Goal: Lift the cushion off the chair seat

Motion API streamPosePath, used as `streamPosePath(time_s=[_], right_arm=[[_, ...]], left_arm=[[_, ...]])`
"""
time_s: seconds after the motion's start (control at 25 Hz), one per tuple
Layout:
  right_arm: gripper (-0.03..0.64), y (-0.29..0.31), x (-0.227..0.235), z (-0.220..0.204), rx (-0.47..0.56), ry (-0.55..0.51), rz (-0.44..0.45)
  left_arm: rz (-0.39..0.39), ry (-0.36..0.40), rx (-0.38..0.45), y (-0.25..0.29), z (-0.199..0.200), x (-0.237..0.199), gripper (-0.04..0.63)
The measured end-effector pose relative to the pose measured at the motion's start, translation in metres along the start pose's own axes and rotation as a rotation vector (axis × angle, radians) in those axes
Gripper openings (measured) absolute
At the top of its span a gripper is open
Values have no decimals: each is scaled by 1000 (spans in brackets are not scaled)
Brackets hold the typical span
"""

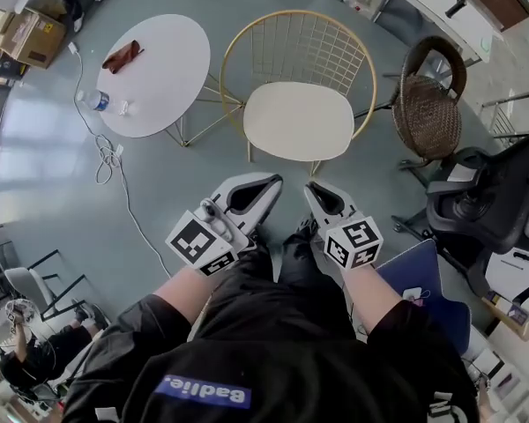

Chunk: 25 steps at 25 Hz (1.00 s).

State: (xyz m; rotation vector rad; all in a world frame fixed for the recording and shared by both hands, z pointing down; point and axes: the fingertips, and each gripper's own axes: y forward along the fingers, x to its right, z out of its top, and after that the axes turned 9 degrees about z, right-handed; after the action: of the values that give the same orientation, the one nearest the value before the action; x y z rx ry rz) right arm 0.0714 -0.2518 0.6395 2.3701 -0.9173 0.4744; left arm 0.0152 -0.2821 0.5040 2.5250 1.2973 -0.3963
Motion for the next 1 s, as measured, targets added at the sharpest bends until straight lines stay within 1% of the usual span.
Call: streamPosePath(time_s=[0.2,0.32,0.6,0.64,0.68,0.72,0.88,1.0], right_arm=[[31,12,22,-25,-29,37,-21],[31,22,37,-39,-50,30,-38],[36,48,76,-91,-107,71,-87],[55,52,83,-101,-117,81,-95],[107,57,90,-110,-128,91,-102],[123,61,96,-118,-138,103,-110],[123,72,120,-146,-156,149,-148],[129,81,138,-165,-153,203,-174]], left_arm=[[-16,-4,-2,10,-9,-10,14],[-20,-2,-6,15,-16,-18,14],[0,-19,-17,14,-35,-35,14],[3,-20,-17,14,-39,-38,14],[5,-21,-18,14,-43,-40,14],[7,-22,-20,14,-47,-42,14],[7,-28,-34,12,-62,-47,14],[9,-30,-42,11,-72,-52,14]])
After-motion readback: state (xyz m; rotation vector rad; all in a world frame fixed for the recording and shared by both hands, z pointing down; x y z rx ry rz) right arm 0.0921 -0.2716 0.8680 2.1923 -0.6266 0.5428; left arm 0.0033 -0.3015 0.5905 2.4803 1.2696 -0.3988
